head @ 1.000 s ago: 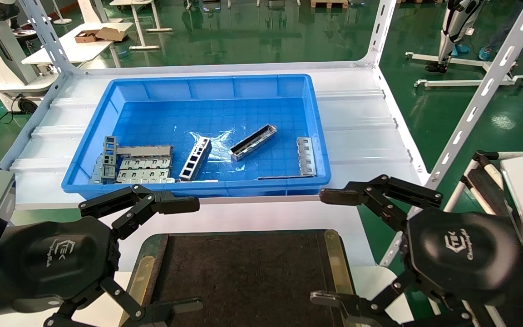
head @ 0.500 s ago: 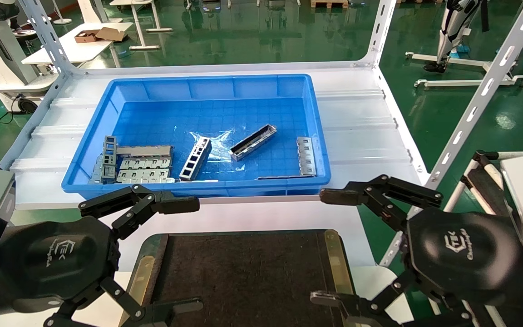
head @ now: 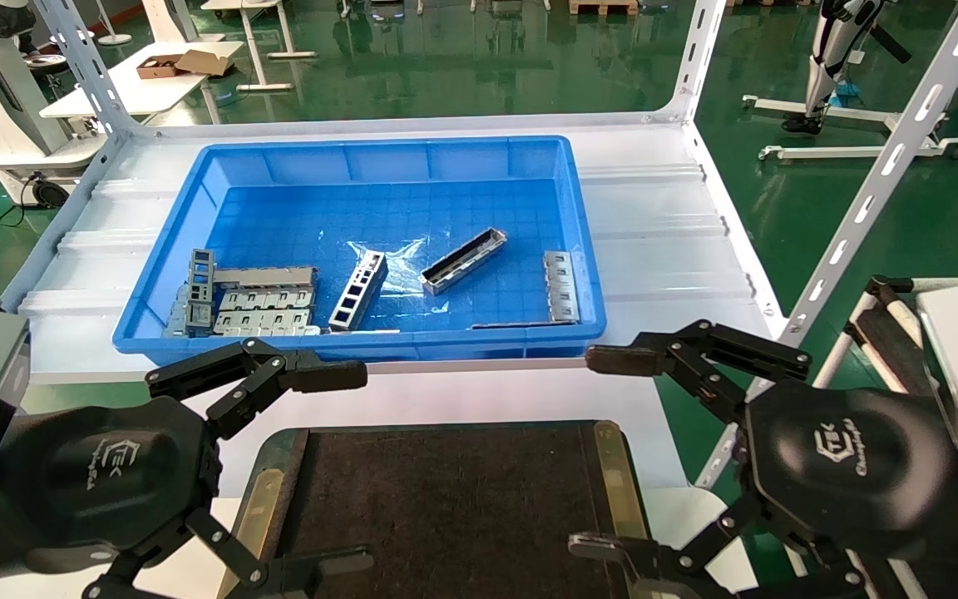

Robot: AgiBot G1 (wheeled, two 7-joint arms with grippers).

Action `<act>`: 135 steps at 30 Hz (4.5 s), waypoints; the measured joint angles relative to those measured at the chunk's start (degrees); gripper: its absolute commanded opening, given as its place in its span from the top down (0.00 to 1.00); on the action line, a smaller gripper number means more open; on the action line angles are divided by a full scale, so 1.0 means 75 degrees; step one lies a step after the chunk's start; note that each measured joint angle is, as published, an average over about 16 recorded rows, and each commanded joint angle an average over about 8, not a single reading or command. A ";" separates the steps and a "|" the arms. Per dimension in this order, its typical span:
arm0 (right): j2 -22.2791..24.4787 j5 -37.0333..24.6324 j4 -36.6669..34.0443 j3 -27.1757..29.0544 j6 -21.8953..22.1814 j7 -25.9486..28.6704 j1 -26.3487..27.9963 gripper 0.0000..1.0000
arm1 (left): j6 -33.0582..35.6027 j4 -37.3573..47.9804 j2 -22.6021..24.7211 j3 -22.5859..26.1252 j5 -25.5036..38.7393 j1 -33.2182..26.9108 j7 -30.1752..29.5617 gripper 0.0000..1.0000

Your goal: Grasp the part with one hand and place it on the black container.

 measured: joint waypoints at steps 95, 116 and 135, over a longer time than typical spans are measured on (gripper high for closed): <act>0.0005 0.0009 -0.0002 -0.0015 0.0004 -0.0008 0.0005 1.00 | -0.6855 0.7206 0.5676 0.5256 0.3673 -0.4195 -0.0393 1.00; 0.0006 0.0011 -0.0002 -0.0018 0.0005 -0.0009 0.0006 1.00 | -0.6835 0.7470 0.5650 0.5716 0.2880 -0.4298 -0.0219 1.00; 0.0007 0.0013 -0.0002 -0.0021 0.0006 -0.0010 0.0006 1.00 | -0.4752 0.7721 0.5231 0.5181 0.1555 -0.4954 0.0550 1.00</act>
